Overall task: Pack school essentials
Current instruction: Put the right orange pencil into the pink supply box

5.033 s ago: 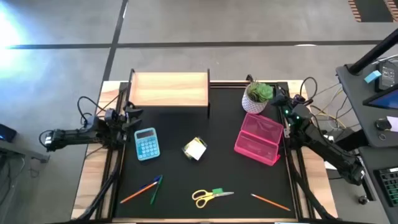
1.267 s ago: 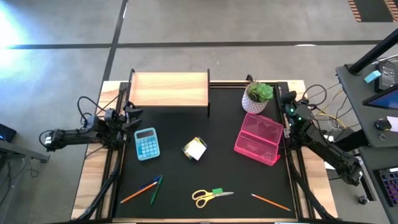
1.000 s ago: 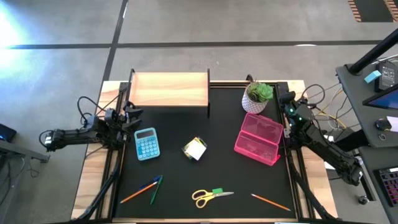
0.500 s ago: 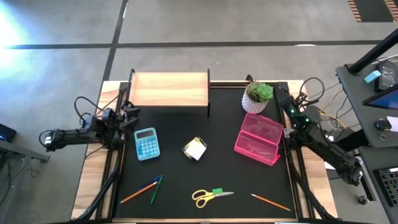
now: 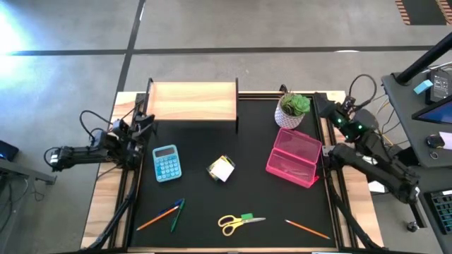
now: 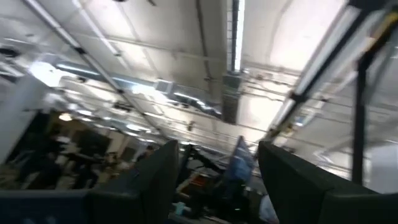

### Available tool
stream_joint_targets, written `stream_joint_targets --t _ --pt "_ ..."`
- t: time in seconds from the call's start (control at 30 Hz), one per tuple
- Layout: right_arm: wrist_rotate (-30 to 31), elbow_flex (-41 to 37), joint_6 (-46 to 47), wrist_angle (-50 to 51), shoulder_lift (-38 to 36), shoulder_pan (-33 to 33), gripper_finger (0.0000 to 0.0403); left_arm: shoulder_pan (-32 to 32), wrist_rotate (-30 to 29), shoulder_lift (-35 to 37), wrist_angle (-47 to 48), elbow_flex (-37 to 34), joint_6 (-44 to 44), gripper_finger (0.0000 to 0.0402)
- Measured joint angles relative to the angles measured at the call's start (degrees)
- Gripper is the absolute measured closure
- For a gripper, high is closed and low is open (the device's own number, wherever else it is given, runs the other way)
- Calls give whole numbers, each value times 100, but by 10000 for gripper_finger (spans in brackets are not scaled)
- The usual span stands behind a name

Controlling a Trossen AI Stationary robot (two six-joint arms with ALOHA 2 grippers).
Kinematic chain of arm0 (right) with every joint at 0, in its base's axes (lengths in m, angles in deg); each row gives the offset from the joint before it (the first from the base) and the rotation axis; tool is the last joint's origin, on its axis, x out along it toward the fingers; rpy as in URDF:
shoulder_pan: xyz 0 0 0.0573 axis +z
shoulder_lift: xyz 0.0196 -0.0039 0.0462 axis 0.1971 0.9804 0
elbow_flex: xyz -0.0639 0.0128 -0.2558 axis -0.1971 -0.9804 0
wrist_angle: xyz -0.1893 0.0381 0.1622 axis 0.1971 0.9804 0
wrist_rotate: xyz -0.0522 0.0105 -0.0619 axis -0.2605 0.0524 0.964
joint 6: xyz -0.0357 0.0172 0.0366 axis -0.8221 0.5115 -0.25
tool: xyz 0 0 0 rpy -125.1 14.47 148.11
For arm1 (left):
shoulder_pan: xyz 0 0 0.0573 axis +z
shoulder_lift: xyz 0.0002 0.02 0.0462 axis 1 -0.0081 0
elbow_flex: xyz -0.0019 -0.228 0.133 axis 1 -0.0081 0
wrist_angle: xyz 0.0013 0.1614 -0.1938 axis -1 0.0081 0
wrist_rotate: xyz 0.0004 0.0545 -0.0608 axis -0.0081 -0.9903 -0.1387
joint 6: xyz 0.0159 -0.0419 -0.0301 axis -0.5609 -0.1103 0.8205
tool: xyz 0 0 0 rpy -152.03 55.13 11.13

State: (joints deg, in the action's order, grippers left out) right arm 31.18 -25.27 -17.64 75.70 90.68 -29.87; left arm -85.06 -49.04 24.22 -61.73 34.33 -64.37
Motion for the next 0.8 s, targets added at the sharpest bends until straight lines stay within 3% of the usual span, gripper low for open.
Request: stream_joint_targets --t 0.27,0.57,0.8 --pt "-217 1061 -682 424 1071 378 339 -1 -1548 -179 -140 3 76 197" --pt "-595 1578 -624 708 2096 911 339 0 -1391 -491 -157 5 1005 197" --pt "-836 1841 -168 1314 2677 1475 337 1 -1456 -827 -272 17 1028 197"
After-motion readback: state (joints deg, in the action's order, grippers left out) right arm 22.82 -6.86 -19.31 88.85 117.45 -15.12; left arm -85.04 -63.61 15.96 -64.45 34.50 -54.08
